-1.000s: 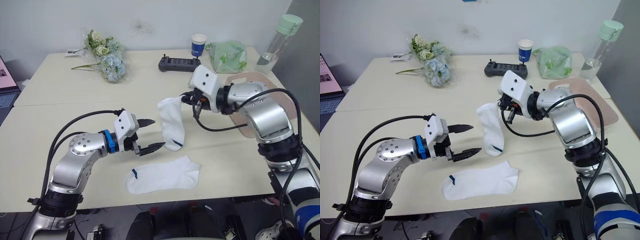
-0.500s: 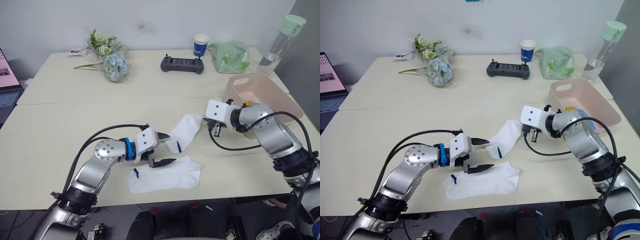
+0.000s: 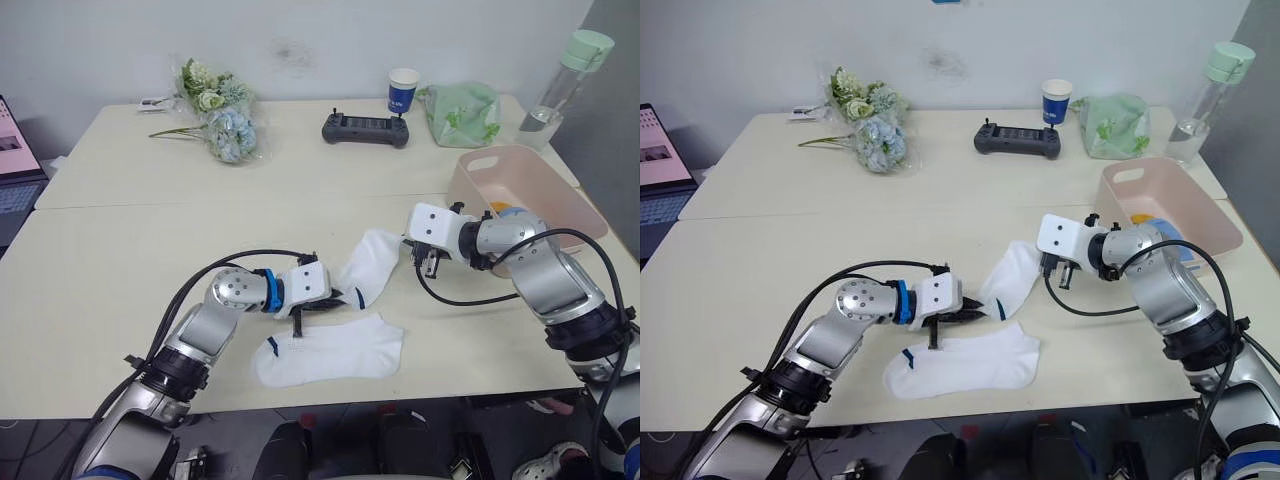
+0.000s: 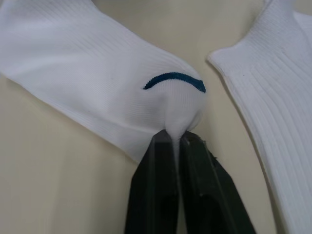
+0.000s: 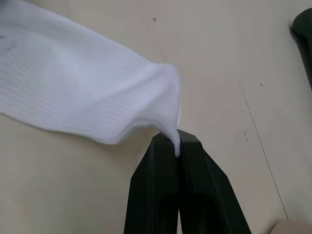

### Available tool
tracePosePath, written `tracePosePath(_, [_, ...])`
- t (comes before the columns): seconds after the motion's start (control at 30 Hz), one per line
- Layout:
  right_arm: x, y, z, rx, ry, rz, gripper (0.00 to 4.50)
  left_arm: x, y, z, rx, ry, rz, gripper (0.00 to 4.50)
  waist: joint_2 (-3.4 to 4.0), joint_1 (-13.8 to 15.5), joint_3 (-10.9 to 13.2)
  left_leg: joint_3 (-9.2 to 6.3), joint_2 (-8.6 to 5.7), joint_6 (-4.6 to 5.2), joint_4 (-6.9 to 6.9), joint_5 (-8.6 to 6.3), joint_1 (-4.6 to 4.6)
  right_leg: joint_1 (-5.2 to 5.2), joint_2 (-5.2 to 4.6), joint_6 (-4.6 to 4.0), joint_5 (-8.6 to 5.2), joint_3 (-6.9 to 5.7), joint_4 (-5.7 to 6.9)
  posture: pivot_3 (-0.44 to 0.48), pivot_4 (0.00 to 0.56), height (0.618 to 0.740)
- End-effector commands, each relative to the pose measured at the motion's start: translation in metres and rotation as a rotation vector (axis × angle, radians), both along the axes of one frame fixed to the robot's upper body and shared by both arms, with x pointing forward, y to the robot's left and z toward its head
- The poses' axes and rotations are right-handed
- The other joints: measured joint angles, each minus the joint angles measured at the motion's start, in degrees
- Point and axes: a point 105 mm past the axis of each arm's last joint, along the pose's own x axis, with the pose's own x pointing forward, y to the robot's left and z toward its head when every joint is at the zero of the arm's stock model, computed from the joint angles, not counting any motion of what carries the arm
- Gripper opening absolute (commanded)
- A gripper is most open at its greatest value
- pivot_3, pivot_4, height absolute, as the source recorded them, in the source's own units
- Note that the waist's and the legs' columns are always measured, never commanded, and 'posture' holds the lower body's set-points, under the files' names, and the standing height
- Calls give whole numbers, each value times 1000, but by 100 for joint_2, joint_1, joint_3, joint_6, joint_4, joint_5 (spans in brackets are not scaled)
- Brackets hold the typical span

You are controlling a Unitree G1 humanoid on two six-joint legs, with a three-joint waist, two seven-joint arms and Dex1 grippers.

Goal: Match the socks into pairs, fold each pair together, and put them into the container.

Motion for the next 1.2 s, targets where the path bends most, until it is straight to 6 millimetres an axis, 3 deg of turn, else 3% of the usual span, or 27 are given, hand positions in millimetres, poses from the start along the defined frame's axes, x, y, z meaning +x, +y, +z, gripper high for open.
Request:
tracePosePath(0.03, [-2, 0, 14, 27, -39, 6, 0, 0, -2, 7, -11, -21, -32, 17, 0, 0, 0, 1, 0, 0, 0, 0, 0, 0, 0, 0, 0, 0, 0, 0, 150, 740])
tracePosePath(0.23, [-22, -3, 24, 133, 94, 32, 0, -6, 15, 46, -196, 102, -2, 17, 0, -5, 0, -4, 1, 0, 1, 0, -3, -1, 0, 0, 0, -1, 0, 0, 150, 740])
tracePosePath(0.33, [-42, -3, 29, 185, 236, 87, 0, -21, 30, 69, -332, 345, 48, 17, 0, -24, 0, -11, 2, 1, -1, 0, -4, 0, 1, 0, 0, 2, -1, 0, 150, 740])
tracePosePath(0.47, [-48, -5, 30, 183, 326, 110, 0, -33, 38, 82, -435, 577, 101, 17, 0, -23, 0, -22, 1, 15, 1, -9, 1, 10, 1, 0, 0, -2, -1, 0, 150, 740])
tracePosePath(0.53, [-46, -2, 28, 183, 371, 120, 0, -32, 42, 79, -467, 687, 159, 17, 0, -24, 0, -22, 0, 16, 3, -9, 1, 12, 1, 1, 0, -2, -3, 0, 150, 740])
tracePosePath(0.7, [-28, 4, 12, 142, 459, 113, 0, -9, 49, 59, -577, 849, 372, 17, -2, -29, -1, -28, 1, 9, 4, -5, 5, 12, 2, 1, 0, -5, -1, 0, 150, 740])
tracePosePath(0.8, [-6, 8, 1, 111, 473, 93, 0, 16, 52, 54, -677, 885, 513, 17, -3, -29, 0, -29, 0, 1, 8, 0, 0, 10, 1, 1, 0, -6, -3, 0, 150, 740])
tracePosePath(0.9, [12, 15, -3, 96, 482, 88, 0, 42, 58, 59, -799, 889, 623, 17, -4, -32, 0, -25, -1, -1, 12, 1, -3, 4, -1, 0, 0, -13, 1, 0, 150, 740])
tracePosePath(1.2, [29, 12, 3, 102, 464, 81, 0, 68, 83, 72, -954, 833, 797, 17, -4, -43, -1, -18, 0, -3, 10, 2, -2, -4, -6, 0, 0, -14, 0, 0, 150, 740])
